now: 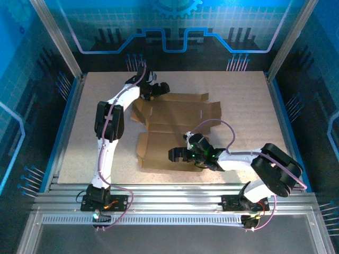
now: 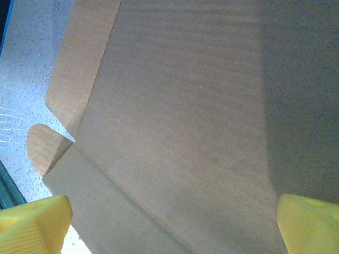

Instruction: Fold the paper box

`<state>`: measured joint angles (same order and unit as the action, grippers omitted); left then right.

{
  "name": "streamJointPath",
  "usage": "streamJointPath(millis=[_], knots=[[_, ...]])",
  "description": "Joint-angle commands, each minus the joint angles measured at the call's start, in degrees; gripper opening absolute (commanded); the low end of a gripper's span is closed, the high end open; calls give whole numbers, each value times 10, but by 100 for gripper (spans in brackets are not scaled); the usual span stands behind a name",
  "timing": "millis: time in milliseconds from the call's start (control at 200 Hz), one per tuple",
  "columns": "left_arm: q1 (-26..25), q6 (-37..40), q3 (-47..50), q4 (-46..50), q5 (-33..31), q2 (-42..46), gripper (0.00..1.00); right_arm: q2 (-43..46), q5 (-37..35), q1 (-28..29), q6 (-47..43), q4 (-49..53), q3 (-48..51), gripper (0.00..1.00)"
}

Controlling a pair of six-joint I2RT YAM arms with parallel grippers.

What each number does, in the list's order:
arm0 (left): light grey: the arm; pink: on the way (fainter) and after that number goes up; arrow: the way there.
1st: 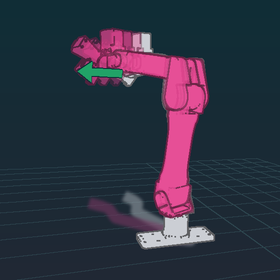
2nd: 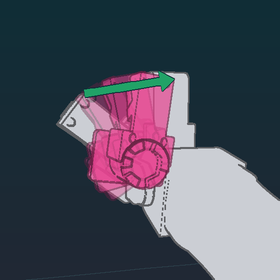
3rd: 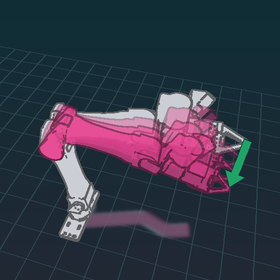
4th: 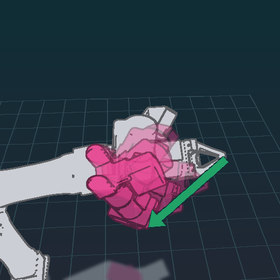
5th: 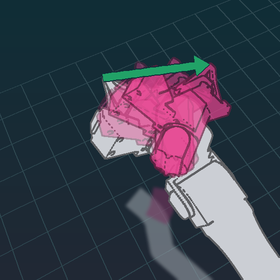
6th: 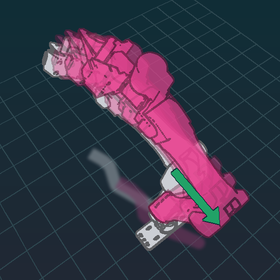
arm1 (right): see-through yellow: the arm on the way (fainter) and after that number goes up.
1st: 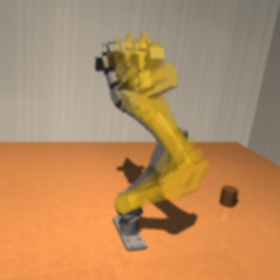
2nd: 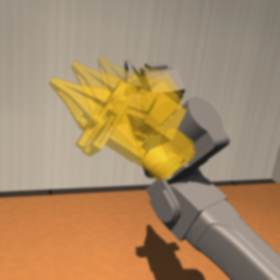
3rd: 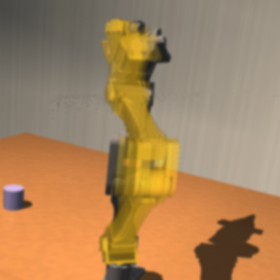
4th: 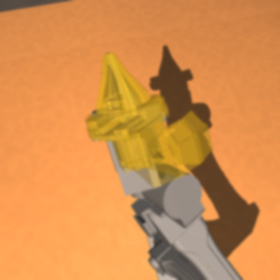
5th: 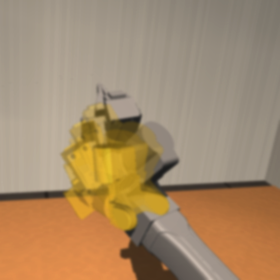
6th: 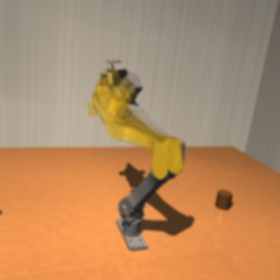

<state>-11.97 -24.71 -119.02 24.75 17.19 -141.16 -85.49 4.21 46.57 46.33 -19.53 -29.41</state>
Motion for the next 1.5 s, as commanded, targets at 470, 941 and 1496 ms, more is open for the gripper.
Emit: streamJointPath(millis=[470, 941, 1496], knots=[[-2, 38, -43, 77, -29, 22, 91, -37, 12, 20, 10, 71, 1, 100], [93, 154, -26, 190, -48, 106, 79, -1, 5, 21, -18, 107, -2, 100], [129, 264, -119, 345, -41, 9, 65, -12, 10, 21, -32, 118, -10, 100]])
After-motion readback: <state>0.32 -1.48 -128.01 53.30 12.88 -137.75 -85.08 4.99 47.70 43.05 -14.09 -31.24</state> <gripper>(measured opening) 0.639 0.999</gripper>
